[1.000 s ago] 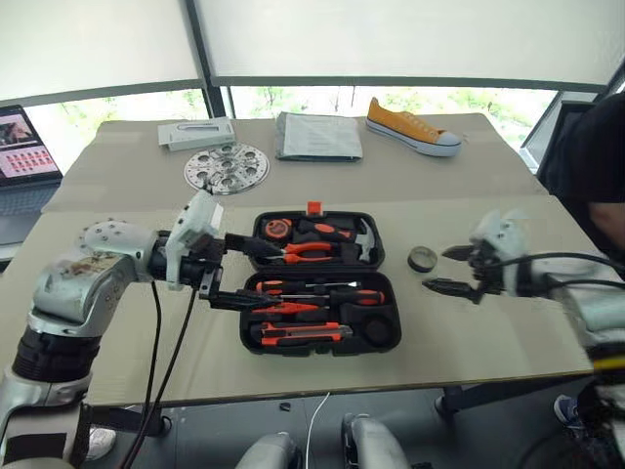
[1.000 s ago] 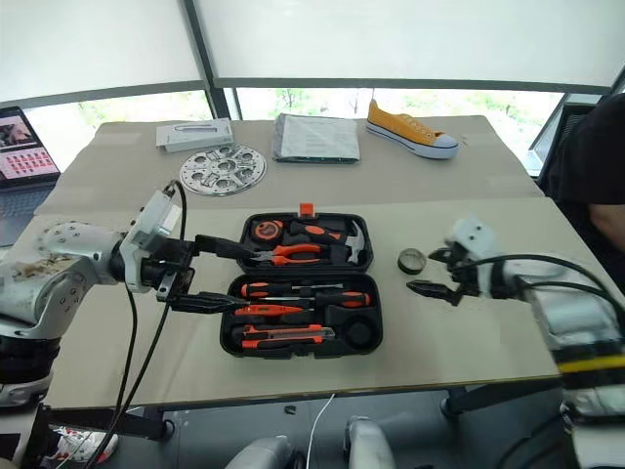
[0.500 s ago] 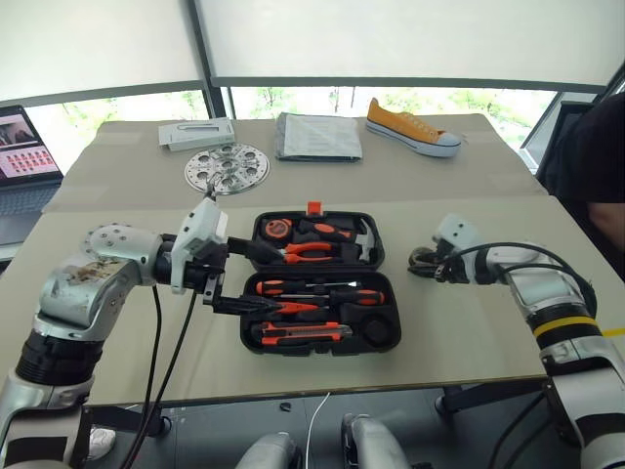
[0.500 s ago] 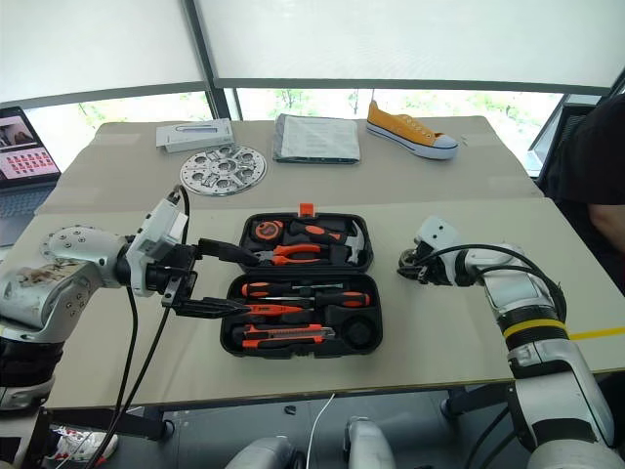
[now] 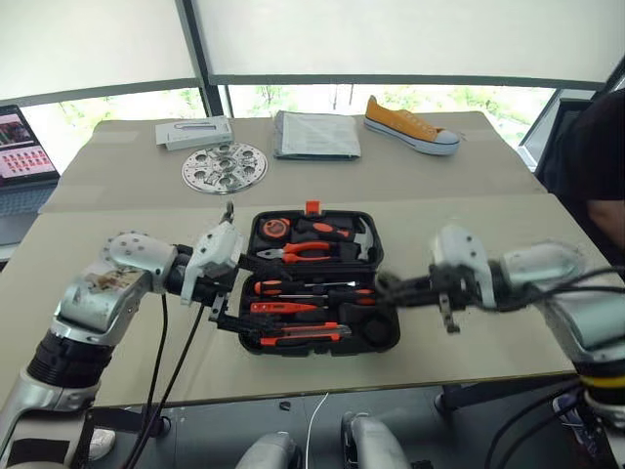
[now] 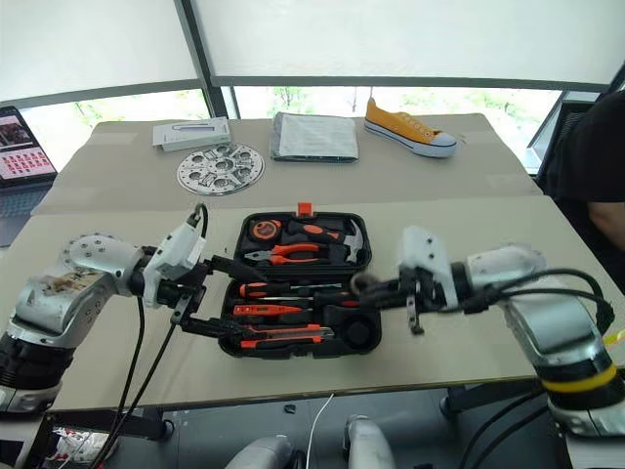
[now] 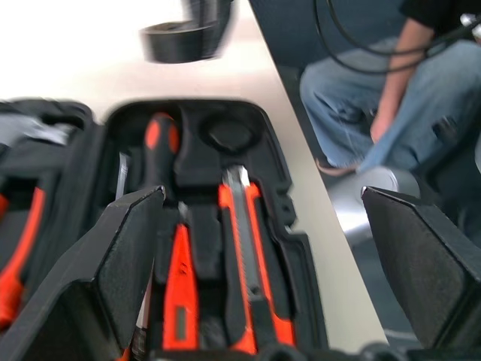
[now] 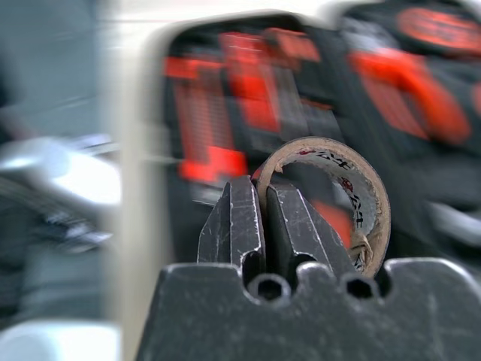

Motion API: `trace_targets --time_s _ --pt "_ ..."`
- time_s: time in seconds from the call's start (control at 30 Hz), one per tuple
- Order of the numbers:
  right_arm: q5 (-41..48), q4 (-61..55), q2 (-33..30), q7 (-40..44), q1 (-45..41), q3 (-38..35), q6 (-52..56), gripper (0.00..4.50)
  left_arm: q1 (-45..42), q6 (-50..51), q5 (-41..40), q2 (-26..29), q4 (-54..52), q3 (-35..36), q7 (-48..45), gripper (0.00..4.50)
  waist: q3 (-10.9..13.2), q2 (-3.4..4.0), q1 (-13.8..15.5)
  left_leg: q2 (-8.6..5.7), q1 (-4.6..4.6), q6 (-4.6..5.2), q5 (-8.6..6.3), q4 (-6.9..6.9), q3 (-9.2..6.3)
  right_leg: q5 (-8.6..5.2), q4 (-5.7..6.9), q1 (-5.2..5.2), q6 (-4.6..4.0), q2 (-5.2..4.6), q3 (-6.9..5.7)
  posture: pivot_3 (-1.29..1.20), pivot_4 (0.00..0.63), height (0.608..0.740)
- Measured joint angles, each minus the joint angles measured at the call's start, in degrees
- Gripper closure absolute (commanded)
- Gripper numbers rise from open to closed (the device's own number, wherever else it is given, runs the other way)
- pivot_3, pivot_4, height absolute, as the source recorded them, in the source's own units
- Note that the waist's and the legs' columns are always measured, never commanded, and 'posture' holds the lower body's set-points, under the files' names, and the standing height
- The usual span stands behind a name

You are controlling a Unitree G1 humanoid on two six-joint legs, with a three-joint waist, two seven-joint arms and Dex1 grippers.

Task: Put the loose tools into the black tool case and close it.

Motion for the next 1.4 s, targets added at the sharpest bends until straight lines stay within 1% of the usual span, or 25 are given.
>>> trace_targets --time_s 0.07,0.17,0.33,0.4,0.43,0.5,0.57,0.6,0.67,0.7,0.73,0.77,0.83,0.93,1.0,1.07,1.1,1.13,1.23,1.33,1.37,1.4 --pt "-2.08 -3.56 0.02 -2.06 2.65 2.79 -0.03 4.46 -0.02 -0.52 0.01 0.0 -0.01 -0.45 -0.63 0.0 0.0 0.0 0.28 0.01 0.01 -0.01 -0.01 0.01 0.01 0.0 0.01 0.01 0.0 0.0 0.0 0.0 0.15 0.74" --pt "-6.11 -4.2 -0.23 -4.08 5.48 6.49 -1.17 4.46 -0.1 -0.74 0.05 0.0 0.0 -0.75 -1.16 0.0 0.0 0.0 0.85 -0.01 0.01 0.01 0.01 0.01 0.01 0.0 0.02 -0.03 0.0 0.0 -0.04 0.0 0.15 0.74" --pt "-10.34 -3.59 -0.07 -6.73 8.06 7.52 -3.56 4.46 -1.39 -1.68 0.83 -0.37 0.63 -1.31 -1.52 0.0 -0.01 -0.02 0.92 -0.01 0.02 0.0 0.01 0.04 0.01 0.0 0.01 0.02 0.0 0.0 -0.11 0.0 0.15 0.74" --pt "-11.42 -3.51 0.64 -8.01 7.71 8.34 -3.64 3.72 -1.52 -2.1 1.16 -0.56 1.0 -1.42 -1.51 0.0 -0.01 -0.02 0.83 0.0 0.14 -0.02 0.0 0.02 0.01 0.0 0.01 0.1 -0.01 0.01 -0.09 0.0 0.15 0.74" --pt "-12.5 -3.44 0.66 -8.64 7.49 8.99 -3.85 3.56 -1.55 -2.21 1.34 -0.74 1.08 -1.66 -1.48 0.0 -0.01 -0.02 0.75 0.01 0.22 -0.04 -0.01 0.0 0.01 0.0 0.01 0.16 -0.01 0.02 -0.08 0.0 0.15 0.74" --pt "-14.64 -1.93 0.53 -9.7 7.16 9.44 -4.84 2.87 -1.55 -2.29 1.41 -0.94 1.07 -1.77 -1.48 0.0 -0.01 -0.02 0.82 -0.01 0.24 -0.1 -0.04 0.0 0.01 0.0 0.01 0.19 -0.01 0.01 -0.06 0.0 0.15 0.74" --pt "-15.1 -1.58 0.16 -9.88 7.06 9.08 -4.91 2.25 -1.55 -2.33 1.56 -0.94 1.07 -1.76 -1.48 0.0 -0.02 -0.02 0.96 0.0 0.28 -0.12 -0.06 -0.01 -0.02 0.0 0.0 0.23 -0.01 0.01 -0.09 0.0 0.15 0.74" --pt "-15.19 -1.49 -0.14 -9.91 7.04 8.75 -4.91 1.79 -1.55 -2.34 1.86 -0.94 1.07 -1.76 -1.48 0.0 -0.02 -0.02 1.1 -0.01 0.27 -0.12 -0.05 -0.01 -0.06 0.0 -0.02 0.23 0.0 0.01 -0.12 0.0 0.15 0.74" --pt "-15.32 -1.51 -0.54 -9.91 7.07 8.39 -4.99 1.32 -1.55 -2.36 1.96 -0.94 1.07 -1.76 -1.48 0.0 -0.02 -0.03 1.29 -0.01 0.27 -0.06 -0.03 -0.03 -0.08 0.0 -0.04 0.23 -0.01 0.0 -0.18 0.0 0.15 0.74" --pt "-15.28 -1.53 -0.67 -9.91 7.24 7.98 -5.02 0.86 -1.55 -2.36 1.96 -0.95 1.07 -1.76 -1.43 0.0 -0.02 -0.03 1.28 -0.02 0.27 -0.04 -0.02 -0.06 -0.09 0.0 -0.06 0.24 -0.01 0.0 -0.19 0.0 0.15 0.74" --pt "-15.25 -1.53 -0.67 -9.91 7.29 7.76 -5.03 0.61 -1.55 -2.36 1.97 -0.96 1.07 -1.76 -1.4 0.0 -0.02 -0.03 1.27 -0.02 0.27 -0.04 -0.02 -0.06 -0.08 0.0 -0.06 0.23 0.0 0.0 -0.19 0.0 0.15 0.74" --pt "-14.73 -1.7 -0.66 -9.89 7.3 7.09 -4.87 0.27 -1.55 -2.36 1.97 -1.01 1.07 -1.76 -1.29 0.0 -0.02 -0.03 1.22 -0.02 0.27 -0.04 -0.02 -0.08 -0.08 0.0 -0.07 0.23 -0.01 -0.01 -0.19 0.0 0.15 0.74" --pt "-12.77 -2.65 -0.72 -8.61 7.62 6.57 -3.76 0.27 -1.55 -2.35 1.97 -1.03 1.05 -1.76 -1.0 0.0 -0.02 -0.03 1.11 0.01 0.27 -0.04 -0.02 -0.1 -0.11 -0.01 -0.08 0.22 -0.02 0.01 -0.2 0.0 0.15 0.74" --pt "-7.54 -3.91 0.32 -6.92 8.7 6.11 -0.54 0.27 -1.5 -1.85 1.97 -1.0 1.04 -1.64 -0.37 0.0 -0.01 -0.02 0.94 0.01 0.23 -0.03 -0.01 -0.04 -0.1 -0.01 -0.05 0.21 -0.03 0.0 -0.16 0.0 0.15 0.74" --pt "-3.27 -4.37 0.5 -6.9 8.45 2.38 1.96 0.27 -0.51 -1.77 2.1 -0.55 1.26 -0.67 1.01 0.0 -0.01 -0.02 0.83 0.0 0.24 -0.06 -0.02 -0.01 -0.06 -0.01 -0.04 0.22 -0.02 -0.01 -0.1 0.0 0.15 0.74" --pt "-1.02 -3.46 0.47 -8.18 7.6 -2.16 3.8 0.78 1.37 -1.6 2.38 0.01 2.56 1.27 3.4 0.0 -0.01 -0.02 0.74 0.01 0.29 -0.06 -0.02 -0.04 -0.05 -0.01 -0.03 0.24 -0.02 0.03 -0.06 0.0 0.15 0.74" --pt "-0.88 -2.48 0.41 -8.92 7.34 -4.15 4.19 1.02 2.4 -1.5 2.59 0.3 3.78 2.46 4.7 0.52 -0.01 -0.02 0.8 0.03 0.3 -0.05 -0.02 -0.05 -0.06 -0.01 -0.03 0.23 -0.02 0.06 -0.08 0.0 0.15 0.74" --pt "-0.8 -0.78 0.22 -9.55 7.4 -6.12 4.2 1.33 3.89 -1.65 3.0 0.82 5.12 3.99 6.09 0.72 -0.01 -0.02 0.86 0.05 0.3 -0.04 -0.01 -0.08 -0.07 -0.01 -0.03 0.22 -0.03 0.09 -0.09 0.0 0.15 0.74" --pt "-1.38 5.1 -1.3 -9.98 9.33 -9.84 3.02 2.39 8.53 -3.77 5.28 3.05 10.3 8.01 8.83 1.84 -0.01 -0.02 0.89 0.05 0.3 0.02 0.02 -0.21 -0.06 -0.02 -0.03 0.14 -0.04 0.11 -0.12 0.0 0.15 0.74" --pt "-3.93 11.62 -0.9 -11.3 9.73 -10.29 -0.19 3.42 11.18 -6.25 7.84 3.75 13.86 8.94 10.9 2.93 -0.01 -0.01 0.97 -0.03 0.29 0.01 0.01 -0.2 -0.02 -0.01 -0.05 0.16 -0.03 0.02 -0.26 0.0 0.15 0.74" --pt "-5.56 14.15 -0.81 -11.57 9.62 -9.76 -2.46 3.7 11.67 -7.52 8.98 3.56 14.69 8.82 11.51 3.25 -0.01 -0.01 1.04 -0.06 0.3 -0.02 0.0 -0.18 -0.01 -0.01 -0.06 0.2 -0.02 -0.02 -0.28 0.0 0.15 0.74" --pt "-6.81 15.95 -0.77 -11.63 9.59 -9.12 -4.31 3.92 11.84 -8.52 9.84 3.35 15.22 8.58 11.97 3.48 -0.01 -0.01 1.1 -0.07 0.3 -0.06 -0.02 -0.17 0.0 0.0 -0.06 0.21 -0.01 -0.04 -0.28 0.0 0.15 0.74"
